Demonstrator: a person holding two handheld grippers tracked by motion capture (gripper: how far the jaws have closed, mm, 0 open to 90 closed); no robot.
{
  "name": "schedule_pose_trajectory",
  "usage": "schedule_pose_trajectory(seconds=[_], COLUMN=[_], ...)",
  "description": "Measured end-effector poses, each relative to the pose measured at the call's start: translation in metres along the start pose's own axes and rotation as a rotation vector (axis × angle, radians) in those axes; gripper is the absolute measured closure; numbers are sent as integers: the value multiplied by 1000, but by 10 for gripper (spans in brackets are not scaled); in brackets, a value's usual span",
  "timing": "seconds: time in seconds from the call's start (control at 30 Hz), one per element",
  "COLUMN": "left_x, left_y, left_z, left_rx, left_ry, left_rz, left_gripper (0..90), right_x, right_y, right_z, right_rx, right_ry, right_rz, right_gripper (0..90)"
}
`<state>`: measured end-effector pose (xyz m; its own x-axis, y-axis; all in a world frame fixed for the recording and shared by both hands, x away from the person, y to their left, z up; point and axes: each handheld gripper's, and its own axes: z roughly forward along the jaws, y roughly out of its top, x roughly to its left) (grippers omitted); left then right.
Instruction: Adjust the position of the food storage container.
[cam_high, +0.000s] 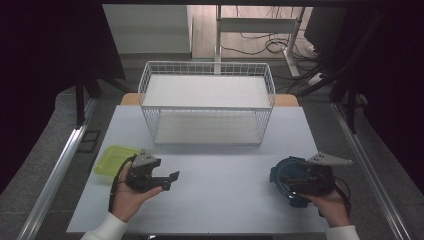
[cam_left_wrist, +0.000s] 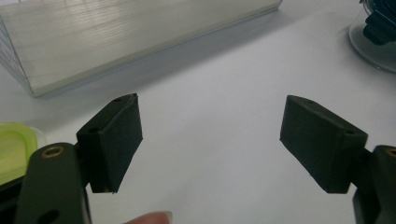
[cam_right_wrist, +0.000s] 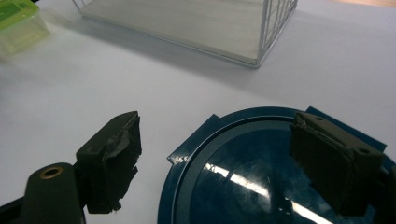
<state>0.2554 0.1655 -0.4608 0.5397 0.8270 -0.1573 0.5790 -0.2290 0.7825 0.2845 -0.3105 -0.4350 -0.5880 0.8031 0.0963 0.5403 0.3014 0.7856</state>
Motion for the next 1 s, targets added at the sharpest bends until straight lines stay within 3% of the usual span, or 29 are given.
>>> schedule_pose_trajectory(seconds=[0.2,0.33,0.67,1.0], left_x=[7,9,6,9], left_y=[-7,-12,-13,-14], left_z=[-5,-9,-14,-9], left_rx=[-2,-5,-7,19], left_ry=[13,-6,-2,12], left_rz=[-26,-54,-46,-33], left_gripper=[206,203,203,203], right_x=[-2,1,-2,-14], right_y=[3,5,9,7], right_z=[2,2,2,-8], right_rx=[3,21,19,16], right_ry=[-7,-15,29,3], right_rz=[2,-3,2,20], right_gripper=[185,212,287,323])
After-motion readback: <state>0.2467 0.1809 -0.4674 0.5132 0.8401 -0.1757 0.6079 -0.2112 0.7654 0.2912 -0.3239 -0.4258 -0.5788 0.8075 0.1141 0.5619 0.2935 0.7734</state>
